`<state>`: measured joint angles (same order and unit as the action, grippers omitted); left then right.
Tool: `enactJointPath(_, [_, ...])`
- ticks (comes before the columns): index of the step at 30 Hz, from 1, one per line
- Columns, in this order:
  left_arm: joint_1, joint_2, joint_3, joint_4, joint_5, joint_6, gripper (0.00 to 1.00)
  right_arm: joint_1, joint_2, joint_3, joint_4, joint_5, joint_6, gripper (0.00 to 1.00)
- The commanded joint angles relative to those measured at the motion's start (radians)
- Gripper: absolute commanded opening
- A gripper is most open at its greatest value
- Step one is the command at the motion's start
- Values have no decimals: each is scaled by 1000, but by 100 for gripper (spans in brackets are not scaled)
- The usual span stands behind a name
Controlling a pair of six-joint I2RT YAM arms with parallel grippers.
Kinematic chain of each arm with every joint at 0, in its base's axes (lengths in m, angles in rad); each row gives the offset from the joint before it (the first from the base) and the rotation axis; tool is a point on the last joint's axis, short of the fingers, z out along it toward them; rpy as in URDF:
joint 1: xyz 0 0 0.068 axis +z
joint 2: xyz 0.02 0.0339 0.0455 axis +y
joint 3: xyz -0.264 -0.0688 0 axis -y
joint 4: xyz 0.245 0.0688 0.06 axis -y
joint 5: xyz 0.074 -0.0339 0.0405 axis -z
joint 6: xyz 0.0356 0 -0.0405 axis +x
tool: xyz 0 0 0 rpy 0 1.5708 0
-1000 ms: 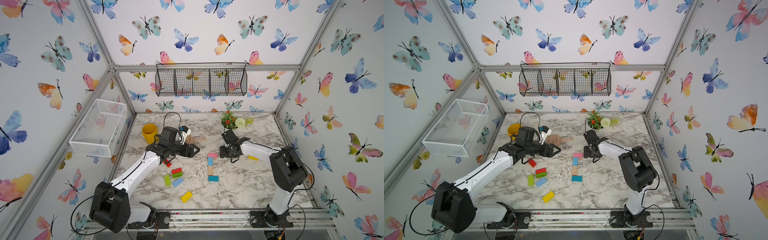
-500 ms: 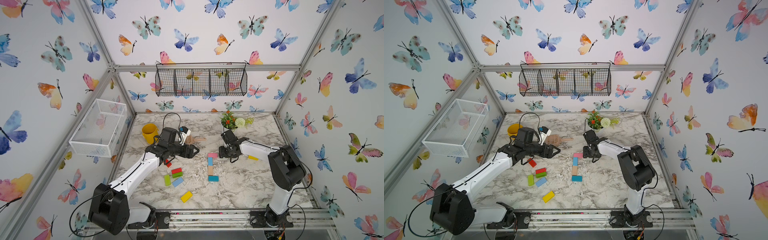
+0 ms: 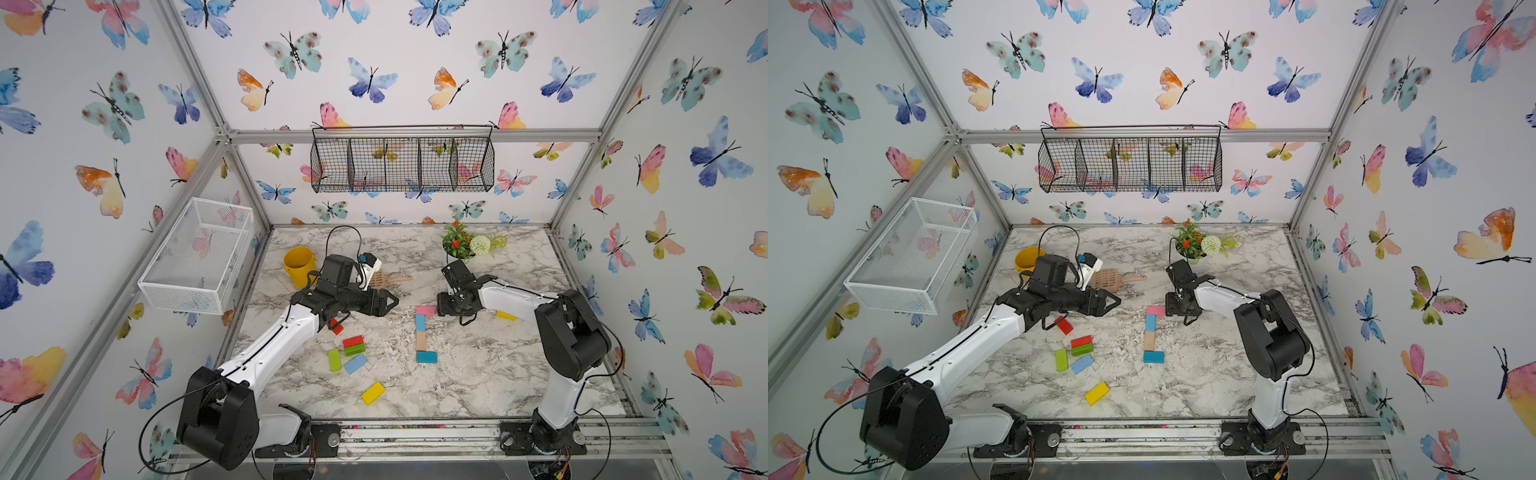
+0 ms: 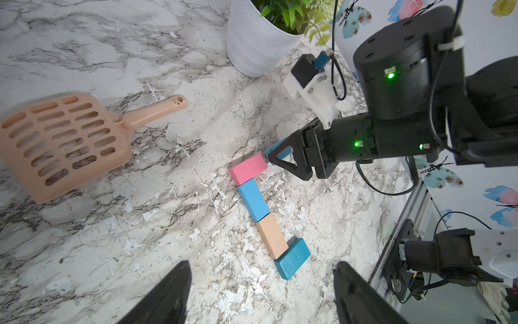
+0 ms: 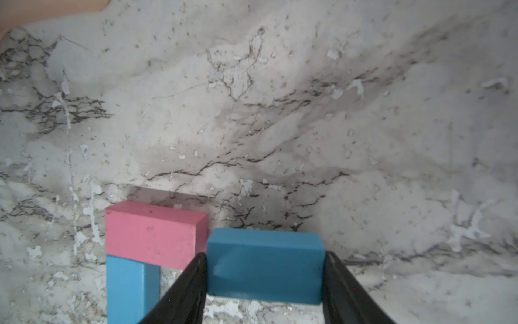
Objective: Assemble the letter c with building blocks
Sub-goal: Assemble the building block at the center of the board.
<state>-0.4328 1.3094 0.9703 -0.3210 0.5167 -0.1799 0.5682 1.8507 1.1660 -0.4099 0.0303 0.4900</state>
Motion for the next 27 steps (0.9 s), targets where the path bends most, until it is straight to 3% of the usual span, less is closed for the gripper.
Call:
enactJointPath(1, [5,-7,5,3,0,16,81,-4,19,-5,5,-8,16,63])
enactJointPath(12, [11,-8,5,4,3,15,81,-4,-2,-2,-1,-10,22,70])
enactJointPath(27, [12,-9,3,3,4,16,81,-42,-118,-62,-11,-11,64,67])
